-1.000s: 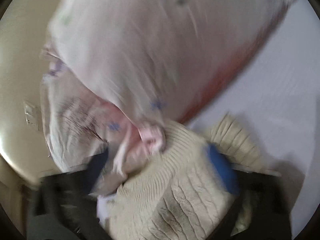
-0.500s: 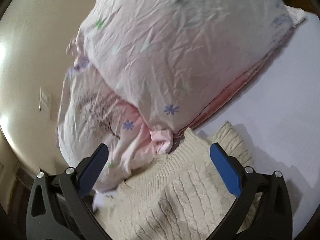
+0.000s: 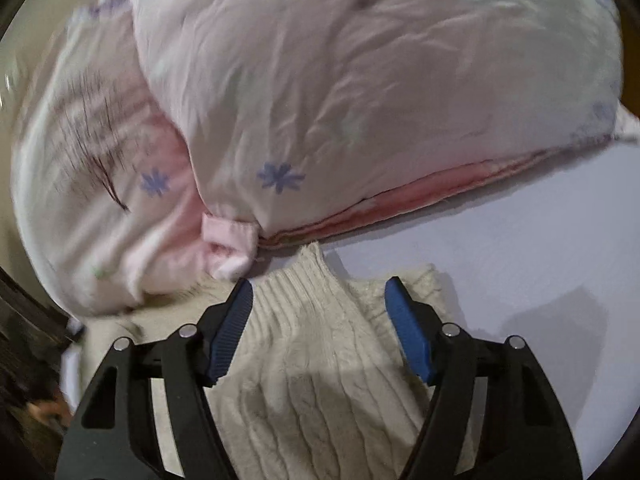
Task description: Fold small clothes
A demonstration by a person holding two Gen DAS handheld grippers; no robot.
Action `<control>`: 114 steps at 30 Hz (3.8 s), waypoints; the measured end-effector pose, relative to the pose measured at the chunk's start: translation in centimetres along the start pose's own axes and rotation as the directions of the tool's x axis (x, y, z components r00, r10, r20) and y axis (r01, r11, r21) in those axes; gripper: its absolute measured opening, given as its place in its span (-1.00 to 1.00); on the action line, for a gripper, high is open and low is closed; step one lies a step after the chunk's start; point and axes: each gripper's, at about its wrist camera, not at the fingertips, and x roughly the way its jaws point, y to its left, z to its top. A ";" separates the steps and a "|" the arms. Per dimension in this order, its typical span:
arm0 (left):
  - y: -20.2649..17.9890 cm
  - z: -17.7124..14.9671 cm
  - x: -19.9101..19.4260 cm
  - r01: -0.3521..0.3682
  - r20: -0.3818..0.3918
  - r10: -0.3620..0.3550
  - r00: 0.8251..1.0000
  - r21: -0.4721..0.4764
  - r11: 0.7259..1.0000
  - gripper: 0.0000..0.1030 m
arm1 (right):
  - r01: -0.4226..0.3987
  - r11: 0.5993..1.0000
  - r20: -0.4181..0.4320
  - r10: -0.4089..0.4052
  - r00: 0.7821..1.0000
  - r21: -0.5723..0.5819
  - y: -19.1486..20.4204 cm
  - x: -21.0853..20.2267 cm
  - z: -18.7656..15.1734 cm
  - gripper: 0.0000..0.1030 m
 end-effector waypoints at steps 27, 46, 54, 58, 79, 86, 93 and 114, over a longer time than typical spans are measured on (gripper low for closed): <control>3.7 -2.7 -5.0 0.089 -0.193 -0.130 0.973 -0.206 0.974 -0.23 | -0.031 0.999 0.091 0.032 0.995 -0.013 1.6 -5.1 -2.3 0.41; 3.7 -7.7 -2.8 0.230 -0.223 -0.386 0.895 -0.512 0.828 -0.62 | -0.125 0.992 0.074 0.126 0.989 -0.011 2.4 -4.1 -3.2 0.40; -3.3 -2.2 -6.6 0.434 -0.067 -0.529 0.846 -0.490 0.756 -0.71 | -0.153 0.987 0.193 0.141 0.971 0.046 0.1 -7.2 -2.0 0.40; -13.4 -0.2 -4.8 0.578 -0.056 -0.659 0.750 -0.430 0.694 -0.72 | -0.115 0.990 0.258 0.089 0.962 0.086 -1.7 -8.5 -1.3 0.40; -17.3 -3.3 0.9 0.292 -0.312 -0.353 0.882 -0.225 0.930 0.45 | -0.177 0.965 -0.137 0.205 0.969 0.195 -5.1 -1.9 -1.3 0.82; -19.6 -5.1 3.4 0.337 -0.354 -0.404 0.843 -0.237 0.911 0.58 | -0.171 0.981 -0.143 0.183 0.973 0.093 -2.7 -1.7 -2.5 0.60; -20.9 -6.0 0.9 0.420 -0.350 -0.419 0.838 -0.077 0.904 -0.09 | -0.412 0.894 -0.095 0.432 0.897 0.173 -2.5 -3.3 -3.2 -0.27; -16.7 -5.8 -10.5 0.298 -0.108 -0.278 0.954 0.263 0.918 0.24 | -0.283 0.956 -0.156 0.270 0.950 -0.073 7.0 -2.2 -6.1 -0.66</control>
